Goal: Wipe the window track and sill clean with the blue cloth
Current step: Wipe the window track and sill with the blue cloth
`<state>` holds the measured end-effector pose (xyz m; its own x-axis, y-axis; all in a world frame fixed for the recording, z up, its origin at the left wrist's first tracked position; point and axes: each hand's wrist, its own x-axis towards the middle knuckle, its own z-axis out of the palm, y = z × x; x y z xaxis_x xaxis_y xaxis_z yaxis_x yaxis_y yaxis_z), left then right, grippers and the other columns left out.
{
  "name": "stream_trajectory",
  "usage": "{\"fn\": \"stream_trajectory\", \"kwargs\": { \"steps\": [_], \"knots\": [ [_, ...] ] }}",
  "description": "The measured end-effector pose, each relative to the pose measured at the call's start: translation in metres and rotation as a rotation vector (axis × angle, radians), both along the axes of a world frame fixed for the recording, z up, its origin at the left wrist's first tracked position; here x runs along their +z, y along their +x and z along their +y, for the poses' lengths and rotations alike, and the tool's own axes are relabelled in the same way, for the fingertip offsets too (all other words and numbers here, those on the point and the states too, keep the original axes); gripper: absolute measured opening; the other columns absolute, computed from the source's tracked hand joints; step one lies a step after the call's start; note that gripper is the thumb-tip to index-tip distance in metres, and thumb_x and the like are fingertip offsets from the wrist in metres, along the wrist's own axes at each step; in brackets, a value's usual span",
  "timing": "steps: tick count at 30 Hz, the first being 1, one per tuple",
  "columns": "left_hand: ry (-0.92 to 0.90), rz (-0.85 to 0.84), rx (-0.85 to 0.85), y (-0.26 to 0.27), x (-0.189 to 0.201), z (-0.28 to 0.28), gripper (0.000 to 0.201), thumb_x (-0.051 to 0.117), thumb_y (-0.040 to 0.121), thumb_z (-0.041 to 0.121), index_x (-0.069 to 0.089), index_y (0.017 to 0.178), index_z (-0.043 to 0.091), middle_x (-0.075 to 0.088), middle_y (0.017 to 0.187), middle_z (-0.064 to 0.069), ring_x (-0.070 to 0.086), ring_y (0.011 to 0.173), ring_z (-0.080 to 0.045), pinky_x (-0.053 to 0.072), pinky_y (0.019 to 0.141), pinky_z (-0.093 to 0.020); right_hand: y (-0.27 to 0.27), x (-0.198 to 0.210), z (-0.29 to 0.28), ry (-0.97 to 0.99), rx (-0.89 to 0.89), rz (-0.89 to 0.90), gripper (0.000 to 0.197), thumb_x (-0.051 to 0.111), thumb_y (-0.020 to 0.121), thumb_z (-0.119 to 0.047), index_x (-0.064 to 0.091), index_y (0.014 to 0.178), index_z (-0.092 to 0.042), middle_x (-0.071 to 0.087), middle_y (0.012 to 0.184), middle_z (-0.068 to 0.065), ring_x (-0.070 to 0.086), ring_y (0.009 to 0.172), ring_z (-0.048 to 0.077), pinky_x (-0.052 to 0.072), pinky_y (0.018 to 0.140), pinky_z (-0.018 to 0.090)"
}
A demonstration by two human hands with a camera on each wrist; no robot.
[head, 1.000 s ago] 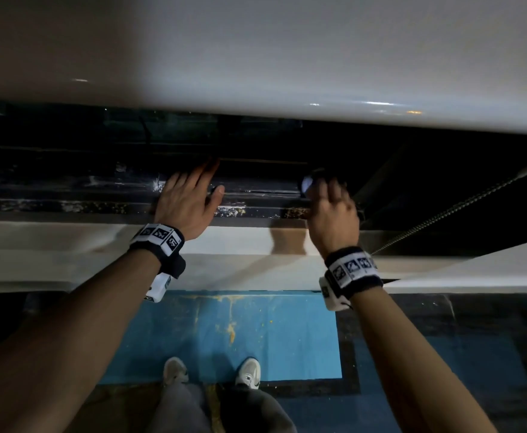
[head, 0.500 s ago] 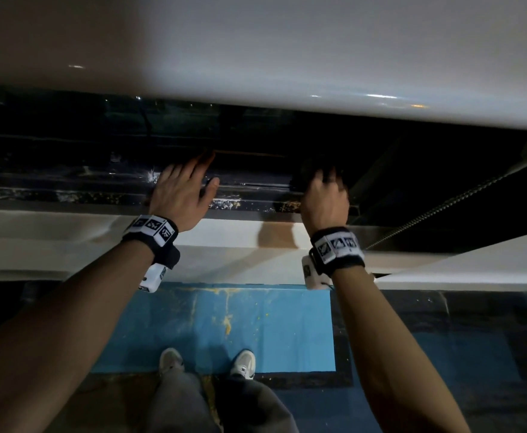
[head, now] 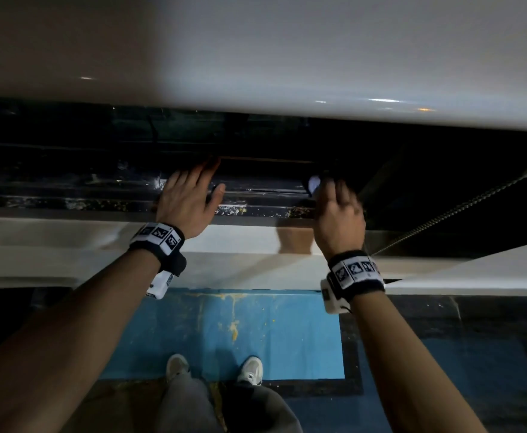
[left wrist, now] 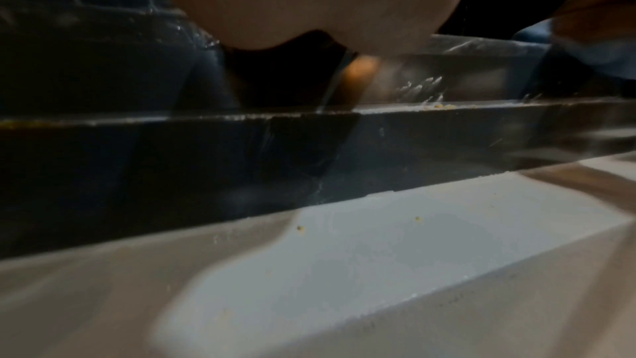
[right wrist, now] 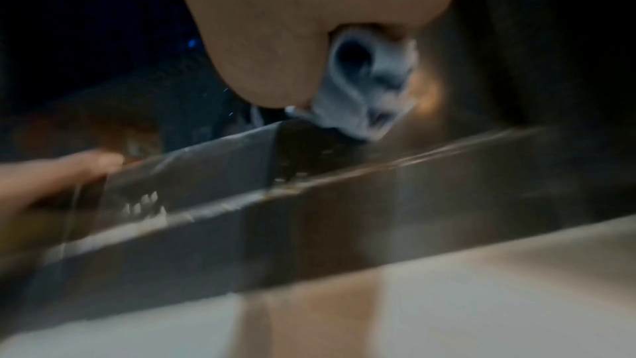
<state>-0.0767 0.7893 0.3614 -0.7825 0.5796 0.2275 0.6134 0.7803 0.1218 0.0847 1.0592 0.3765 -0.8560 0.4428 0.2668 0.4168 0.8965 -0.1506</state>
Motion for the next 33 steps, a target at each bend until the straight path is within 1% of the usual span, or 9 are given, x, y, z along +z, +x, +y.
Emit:
{"fn": "stream_trajectory", "kwargs": {
  "steps": [4, 8, 10, 15, 18, 21, 26, 30, 33],
  "knots": [
    [0.016, -0.024, -0.033, -0.002, 0.007, -0.013, 0.057, 0.030, 0.109, 0.047, 0.039, 0.157, 0.019, 0.050, 0.153, -0.009, 0.052, 0.132, -0.032, 0.037, 0.112, -0.045, -0.054, 0.005, -0.045, -0.222, -0.065, 0.073, 0.064, 0.034, 0.099, -0.032, 0.052, 0.153, -0.004, 0.045, 0.161, 0.028, 0.037, 0.153, 0.049, 0.031, 0.126, 0.054],
    [0.037, 0.077, 0.076, -0.012, 0.017, -0.048, 0.048, 0.039, 0.109, 0.042, 0.052, 0.144, 0.012, 0.066, 0.123, -0.018, 0.060, 0.108, -0.039, 0.040, 0.098, -0.048, -0.043, -0.004, -0.073, -0.138, 0.237, 0.136, 0.051, 0.048, 0.099, -0.014, 0.056, 0.149, -0.012, 0.053, 0.153, 0.017, 0.043, 0.148, 0.042, 0.030, 0.128, 0.049],
    [0.015, 0.061, 0.121, -0.021, 0.019, -0.065, 0.047, 0.040, 0.109, 0.040, 0.052, 0.143, 0.009, 0.065, 0.120, -0.022, 0.059, 0.106, -0.042, 0.041, 0.097, -0.050, -0.028, -0.005, -0.053, -0.095, 0.202, 0.167, 0.043, 0.050, 0.106, -0.015, 0.056, 0.148, -0.012, 0.055, 0.150, 0.017, 0.045, 0.144, 0.041, 0.032, 0.126, 0.047],
    [-0.038, 0.078, 0.099, -0.030, 0.012, -0.074, 0.048, 0.035, 0.108, 0.039, 0.051, 0.141, 0.007, 0.059, 0.131, -0.021, 0.055, 0.114, -0.041, 0.038, 0.102, -0.050, -0.068, -0.013, -0.065, -0.135, -0.013, 0.187, 0.047, 0.056, 0.097, -0.022, 0.061, 0.140, -0.004, 0.058, 0.143, 0.025, 0.048, 0.139, 0.048, 0.034, 0.124, 0.053],
    [-0.042, 0.075, 0.130, -0.031, 0.009, -0.065, 0.051, 0.031, 0.109, 0.038, 0.046, 0.147, 0.009, 0.054, 0.141, -0.019, 0.050, 0.124, -0.039, 0.031, 0.109, -0.051, -0.075, -0.005, -0.105, -0.157, 0.152, 0.232, 0.042, 0.056, 0.099, -0.015, 0.062, 0.139, -0.006, 0.057, 0.147, 0.022, 0.047, 0.142, 0.045, 0.035, 0.124, 0.049],
    [-0.059, 0.068, 0.108, -0.033, 0.005, -0.068, 0.055, 0.026, 0.110, 0.041, 0.037, 0.156, 0.012, 0.047, 0.151, -0.016, 0.046, 0.134, -0.036, 0.027, 0.115, -0.051, -0.040, -0.005, -0.074, -0.104, 0.273, 0.225, 0.035, 0.052, 0.109, -0.016, 0.061, 0.143, -0.011, 0.057, 0.147, 0.018, 0.050, 0.140, 0.043, 0.040, 0.120, 0.048],
    [-0.061, 0.078, 0.090, -0.032, 0.001, -0.073, 0.059, 0.023, 0.110, 0.044, 0.035, 0.157, 0.012, 0.046, 0.152, -0.015, 0.045, 0.134, -0.035, 0.026, 0.116, -0.051, -0.063, -0.019, -0.062, -0.150, -0.030, 0.180, 0.049, 0.046, 0.098, -0.024, 0.059, 0.142, -0.006, 0.055, 0.148, 0.027, 0.046, 0.142, 0.050, 0.032, 0.125, 0.053],
    [-0.035, 0.092, 0.085, -0.031, 0.002, -0.071, 0.058, 0.026, 0.110, 0.044, 0.035, 0.157, 0.012, 0.046, 0.150, -0.015, 0.045, 0.132, -0.035, 0.025, 0.116, -0.049, -0.081, -0.014, -0.118, -0.178, 0.224, 0.198, 0.045, 0.045, 0.104, -0.024, 0.060, 0.145, -0.010, 0.053, 0.153, 0.020, 0.041, 0.148, 0.043, 0.032, 0.126, 0.049],
    [-0.036, 0.095, 0.082, -0.031, 0.002, -0.073, 0.056, 0.030, 0.111, 0.042, 0.036, 0.157, 0.012, 0.047, 0.150, -0.015, 0.044, 0.133, -0.035, 0.024, 0.116, -0.049, -0.048, -0.013, -0.069, -0.113, 0.275, 0.199, 0.039, 0.045, 0.111, -0.024, 0.058, 0.147, -0.014, 0.055, 0.150, 0.016, 0.048, 0.142, 0.042, 0.039, 0.121, 0.049]
  ]
}}
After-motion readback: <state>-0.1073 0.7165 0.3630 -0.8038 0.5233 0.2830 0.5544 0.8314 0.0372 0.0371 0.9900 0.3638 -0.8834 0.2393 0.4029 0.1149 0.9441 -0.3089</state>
